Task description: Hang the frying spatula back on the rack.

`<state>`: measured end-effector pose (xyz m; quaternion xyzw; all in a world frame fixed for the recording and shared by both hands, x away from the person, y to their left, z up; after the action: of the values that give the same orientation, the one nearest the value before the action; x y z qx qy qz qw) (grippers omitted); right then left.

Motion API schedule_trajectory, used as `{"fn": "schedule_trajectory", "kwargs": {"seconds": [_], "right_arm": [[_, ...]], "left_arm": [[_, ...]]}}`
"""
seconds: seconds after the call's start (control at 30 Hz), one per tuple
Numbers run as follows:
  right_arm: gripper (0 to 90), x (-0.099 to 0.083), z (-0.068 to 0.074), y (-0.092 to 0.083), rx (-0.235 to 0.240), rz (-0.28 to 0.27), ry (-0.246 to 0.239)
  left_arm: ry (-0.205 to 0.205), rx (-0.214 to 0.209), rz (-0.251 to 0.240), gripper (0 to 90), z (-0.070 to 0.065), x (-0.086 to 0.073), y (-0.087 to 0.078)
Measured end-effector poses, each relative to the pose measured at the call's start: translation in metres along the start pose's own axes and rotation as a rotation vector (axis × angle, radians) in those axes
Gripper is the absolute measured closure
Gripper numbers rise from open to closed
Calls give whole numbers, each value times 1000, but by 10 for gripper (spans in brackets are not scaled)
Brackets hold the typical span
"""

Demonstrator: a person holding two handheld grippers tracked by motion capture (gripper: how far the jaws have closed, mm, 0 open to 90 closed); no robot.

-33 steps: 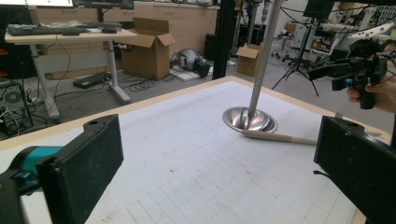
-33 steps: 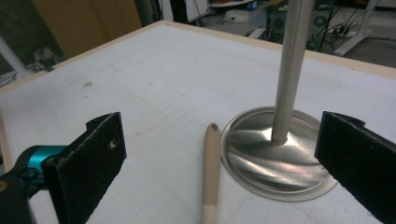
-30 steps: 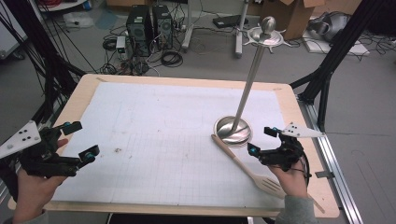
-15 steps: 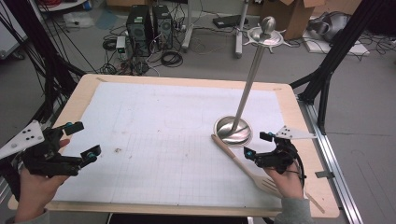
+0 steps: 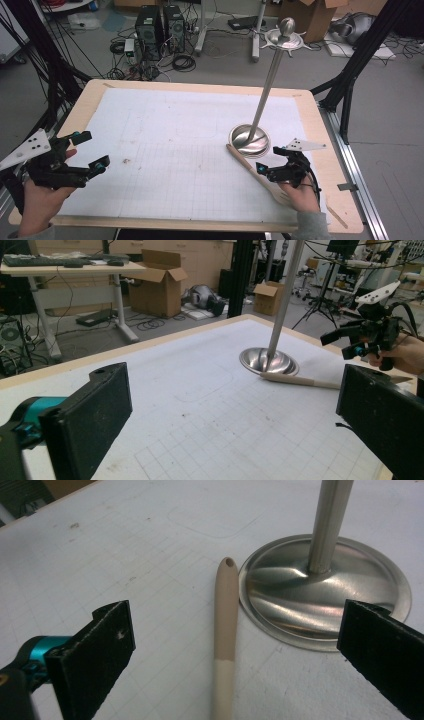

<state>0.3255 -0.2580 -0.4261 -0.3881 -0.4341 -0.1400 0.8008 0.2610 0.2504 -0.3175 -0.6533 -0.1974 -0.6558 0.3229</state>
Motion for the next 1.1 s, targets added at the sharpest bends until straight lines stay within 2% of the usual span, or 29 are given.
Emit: {"fn": "schedule_trajectory", "kwargs": {"seconds": [0.23, 0.4, 0.43, 0.47, 0.9, 1.0, 1.1], "right_arm": [[9, -7, -3, 6, -2, 22, 2], [9, -11, -4, 9, -15, 44, -10], [9, -12, -4, 12, -24, 53, -32], [9, -13, -3, 12, -25, 60, -29], [9, -23, -2, 20, -18, 101, -60], [50, -27, -2, 22, -16, 111, -60], [50, -28, -2, 22, -31, 115, -74]], "left_arm": [[0, 1, 5, 18, 1, -2, 0], [-2, 5, 4, 18, 2, -2, 1], [-4, 6, 6, 18, 1, -3, 2], [-5, 5, 7, 18, 1, -3, 3], [-11, 7, 11, 18, 3, -5, 4], [-13, 10, 11, 18, 3, -5, 4], [-12, 11, 13, 18, 4, -6, 4]]}}
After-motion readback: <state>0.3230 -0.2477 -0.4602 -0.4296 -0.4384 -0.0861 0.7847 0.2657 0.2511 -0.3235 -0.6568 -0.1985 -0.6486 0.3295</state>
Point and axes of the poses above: each handheld gripper's, and its own axes: y roughly forward along the jaws, x roughly out of its top, z roughly to its left, the point moved 5 cm from there along y, roughly forward along the jaws, and after that the axes turned 9 degrees about y, right-handed, at the moved point
